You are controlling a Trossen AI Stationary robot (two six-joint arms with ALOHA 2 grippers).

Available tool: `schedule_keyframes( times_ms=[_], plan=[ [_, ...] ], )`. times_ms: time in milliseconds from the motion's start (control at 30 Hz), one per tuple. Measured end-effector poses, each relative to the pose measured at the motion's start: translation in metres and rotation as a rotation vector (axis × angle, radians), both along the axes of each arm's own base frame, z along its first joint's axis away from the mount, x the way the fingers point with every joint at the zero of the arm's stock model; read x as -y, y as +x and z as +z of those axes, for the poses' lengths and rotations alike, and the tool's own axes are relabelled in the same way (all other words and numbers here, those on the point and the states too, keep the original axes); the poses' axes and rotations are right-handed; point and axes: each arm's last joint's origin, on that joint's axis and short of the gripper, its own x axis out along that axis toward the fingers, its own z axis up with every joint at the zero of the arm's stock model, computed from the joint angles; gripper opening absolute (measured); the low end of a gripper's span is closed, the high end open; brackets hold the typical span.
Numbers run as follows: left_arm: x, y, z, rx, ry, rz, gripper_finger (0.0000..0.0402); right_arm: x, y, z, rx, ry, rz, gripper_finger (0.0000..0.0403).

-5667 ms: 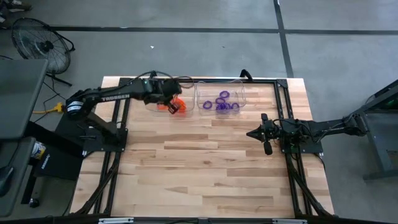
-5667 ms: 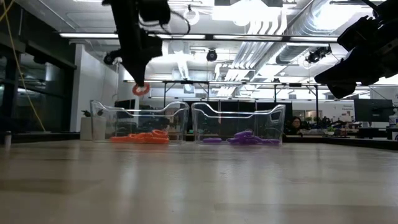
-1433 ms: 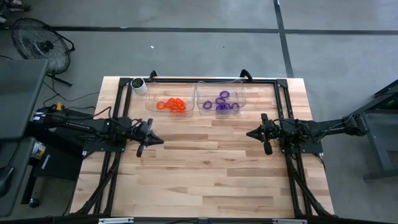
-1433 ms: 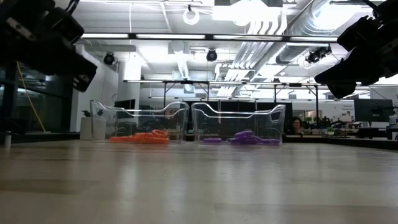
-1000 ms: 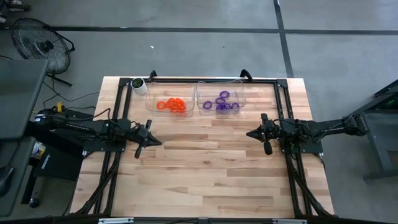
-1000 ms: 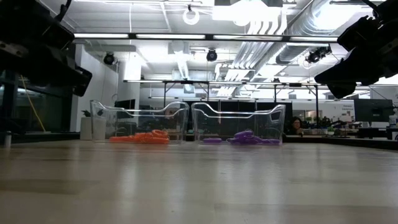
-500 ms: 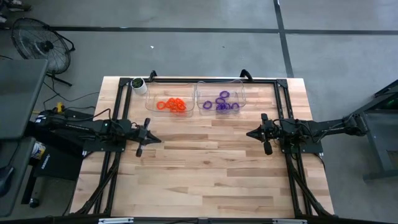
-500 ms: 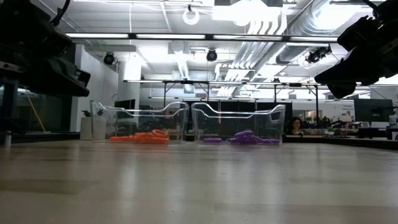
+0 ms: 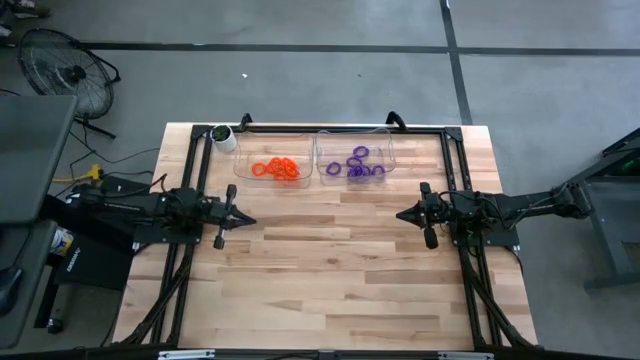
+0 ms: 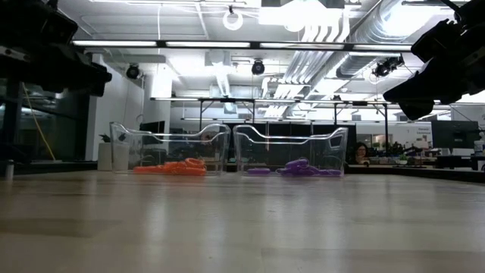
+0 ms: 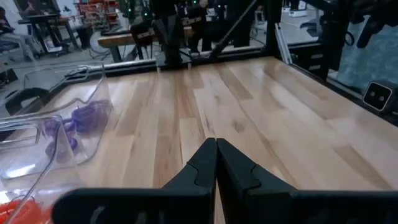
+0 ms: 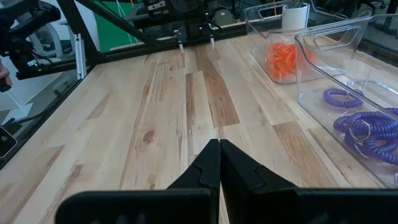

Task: Sort spring keychains
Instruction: Return to Home Position

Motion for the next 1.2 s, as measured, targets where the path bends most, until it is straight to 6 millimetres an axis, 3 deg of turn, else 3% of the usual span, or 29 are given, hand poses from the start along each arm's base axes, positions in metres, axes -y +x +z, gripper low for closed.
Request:
schedule_keyframes(
  times_ms=[400,1200],
  plan=[
    [-0.0005,-0.0050,0.0076,0.090,-0.009,0.001,0.0000,0.0000,0.0000,0.0000,0.000,0.000,0.000,0.0000],
    [-0.0008,-0.0052,0.0075,0.089,-0.009,0.012,0.0001,0.0000,0.0000,0.0000,0.000,0.000,0.000,0.0000]
  ],
)
